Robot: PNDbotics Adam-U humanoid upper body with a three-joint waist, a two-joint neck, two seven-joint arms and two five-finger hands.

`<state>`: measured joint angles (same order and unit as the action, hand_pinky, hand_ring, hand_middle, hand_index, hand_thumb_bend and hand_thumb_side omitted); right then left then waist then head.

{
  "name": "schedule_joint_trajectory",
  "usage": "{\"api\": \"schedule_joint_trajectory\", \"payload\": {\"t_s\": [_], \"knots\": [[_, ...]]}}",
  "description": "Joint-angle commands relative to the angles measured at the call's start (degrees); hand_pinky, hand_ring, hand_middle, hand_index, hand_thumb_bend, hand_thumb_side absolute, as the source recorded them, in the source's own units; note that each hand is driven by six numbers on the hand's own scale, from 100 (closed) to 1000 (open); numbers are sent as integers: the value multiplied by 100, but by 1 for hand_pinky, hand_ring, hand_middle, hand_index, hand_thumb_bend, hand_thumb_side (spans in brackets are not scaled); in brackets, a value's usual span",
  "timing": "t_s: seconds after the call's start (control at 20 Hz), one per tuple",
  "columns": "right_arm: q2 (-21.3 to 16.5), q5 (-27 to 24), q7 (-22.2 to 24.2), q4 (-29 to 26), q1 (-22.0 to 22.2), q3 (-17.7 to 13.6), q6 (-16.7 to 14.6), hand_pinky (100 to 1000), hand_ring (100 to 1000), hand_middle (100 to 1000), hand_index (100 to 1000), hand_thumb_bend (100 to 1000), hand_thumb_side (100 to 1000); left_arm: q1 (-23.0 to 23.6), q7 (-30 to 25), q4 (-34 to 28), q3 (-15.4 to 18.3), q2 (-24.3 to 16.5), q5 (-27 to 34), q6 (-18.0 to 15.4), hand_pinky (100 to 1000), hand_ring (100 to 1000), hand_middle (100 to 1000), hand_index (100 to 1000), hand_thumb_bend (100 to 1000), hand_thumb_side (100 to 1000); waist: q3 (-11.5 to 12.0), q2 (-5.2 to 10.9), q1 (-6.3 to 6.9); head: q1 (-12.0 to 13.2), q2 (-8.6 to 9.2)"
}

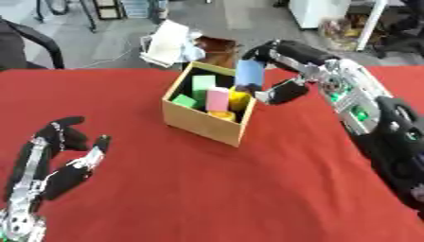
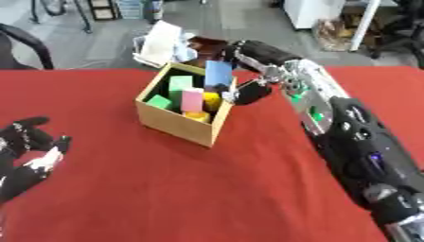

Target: Pick up objects on the table and place them in the box.

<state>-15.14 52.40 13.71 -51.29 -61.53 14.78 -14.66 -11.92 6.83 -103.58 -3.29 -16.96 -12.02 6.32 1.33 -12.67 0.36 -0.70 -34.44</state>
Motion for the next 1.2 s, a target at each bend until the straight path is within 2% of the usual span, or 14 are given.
{"api": "schedule_joint_trajectory", "payload": {"t_s": [0.05,0.2,0.3,0.4,0.55,0.65,0.85,0.9,1.0,1.2], "knots": [[108,477,-326,268,-177,-151,-133,786,764,773,918,217,422,-78,-22,-131,3,-17,36,-6,641,508,491,776,469,384,17,139,74,-33,36],[132,598,-491,199,-178,-145,-189,791,770,788,930,239,535,-74,-23,-123,3,-13,37,-8,640,507,491,777,470,384,7,142,65,-26,31],[106,557,-473,49,-157,-80,-212,798,780,802,939,237,580,-67,-20,-119,7,-16,34,-9,640,507,491,777,470,384,-12,147,58,-13,30],[58,424,-349,-174,-124,19,-256,807,795,821,946,227,619,-54,-14,-112,15,-21,30,-8,640,507,491,777,470,385,-38,152,52,6,24],[-62,85,-91,-662,-45,184,-311,816,810,845,951,220,632,-35,5,-106,33,-24,25,-8,640,507,491,776,470,384,-81,157,45,38,16],[-202,-219,17,-1125,52,266,-323,823,824,873,953,208,607,-24,26,-105,51,-30,22,-7,640,506,491,776,470,384,-110,161,39,66,9],[-659,-1004,-6,-2451,560,238,-144,803,812,858,946,141,447,12,74,-100,86,-42,12,-5,640,507,492,776,472,384,-162,159,14,169,4],[-779,-1239,-31,-2816,746,185,-48,790,802,845,942,108,393,24,90,-102,95,-45,9,-8,640,508,494,775,472,381,-176,157,6,203,-1],[-1010,-1729,-126,-3580,1212,4,189,765,784,817,927,100,332,49,139,-119,116,-49,-2,-38,642,517,506,778,473,379,-210,152,-10,280,-5],[-1166,-2512,-449,-4684,2213,-477,710,718,747,767,890,100,317,125,251,-172,153,-26,-40,-165,646,536,530,787,476,374,-302,151,-18,429,-28]]}}
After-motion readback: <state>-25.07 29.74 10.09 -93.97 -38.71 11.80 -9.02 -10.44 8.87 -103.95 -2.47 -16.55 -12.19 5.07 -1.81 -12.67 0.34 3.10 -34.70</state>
